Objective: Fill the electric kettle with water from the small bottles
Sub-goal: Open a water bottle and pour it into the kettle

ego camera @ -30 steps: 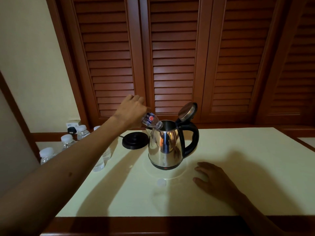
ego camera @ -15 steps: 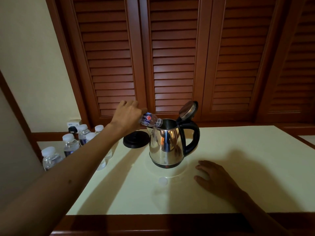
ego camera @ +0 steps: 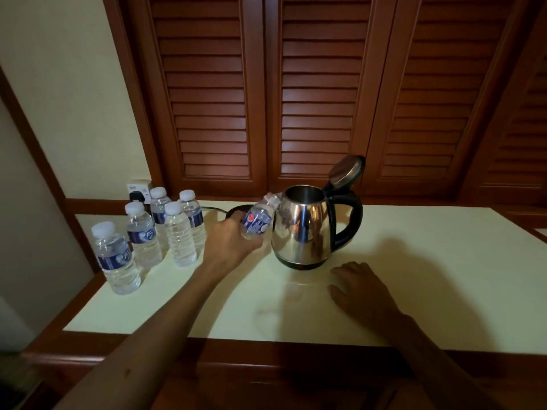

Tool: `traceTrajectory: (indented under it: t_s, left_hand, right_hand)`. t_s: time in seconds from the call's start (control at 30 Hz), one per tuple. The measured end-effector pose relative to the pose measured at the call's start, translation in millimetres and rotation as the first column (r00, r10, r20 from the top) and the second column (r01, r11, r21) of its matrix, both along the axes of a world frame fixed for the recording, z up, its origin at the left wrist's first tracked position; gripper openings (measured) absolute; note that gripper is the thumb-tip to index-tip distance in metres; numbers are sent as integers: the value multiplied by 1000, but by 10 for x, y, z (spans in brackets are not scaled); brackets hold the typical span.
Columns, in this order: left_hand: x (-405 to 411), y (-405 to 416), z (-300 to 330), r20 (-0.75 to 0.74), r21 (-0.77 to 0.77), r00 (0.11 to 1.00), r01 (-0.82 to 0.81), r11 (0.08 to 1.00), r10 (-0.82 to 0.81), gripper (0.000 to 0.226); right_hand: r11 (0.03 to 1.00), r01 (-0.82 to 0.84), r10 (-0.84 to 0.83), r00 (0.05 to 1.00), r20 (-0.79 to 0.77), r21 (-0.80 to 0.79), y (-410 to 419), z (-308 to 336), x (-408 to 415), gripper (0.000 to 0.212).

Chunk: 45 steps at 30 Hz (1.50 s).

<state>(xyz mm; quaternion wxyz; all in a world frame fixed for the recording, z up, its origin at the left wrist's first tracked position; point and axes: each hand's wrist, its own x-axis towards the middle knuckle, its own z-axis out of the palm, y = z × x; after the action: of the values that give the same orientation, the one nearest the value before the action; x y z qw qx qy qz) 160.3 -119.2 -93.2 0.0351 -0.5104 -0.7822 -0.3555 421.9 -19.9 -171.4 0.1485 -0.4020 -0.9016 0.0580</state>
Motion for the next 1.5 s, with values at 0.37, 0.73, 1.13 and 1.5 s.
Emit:
traceTrajectory:
  t_s: [0.37,0.73,1.13,1.5]
  left_hand:
    - [-39,-301,-652,665,220,690,183,958,-284,49]
    - [-11,-339,-759,530,239,772,259,936,-350,69]
    - [-82,-302,-811,496,229,774,321,919,-394,67]
    - [-102,-268,-833,555,191,716,387,902,-424,75]
  right_hand:
    - [943,-225,237,971,19,-246,-361,181,-655,45]
    - [967,-252,224,802,-553,27,-303,867,-981,22]
    - [864,-502,492,834,-249,23,-271,1369,-1332,27]
    - [923,-359,298,893,337,135,-367,1583,-1542,39]
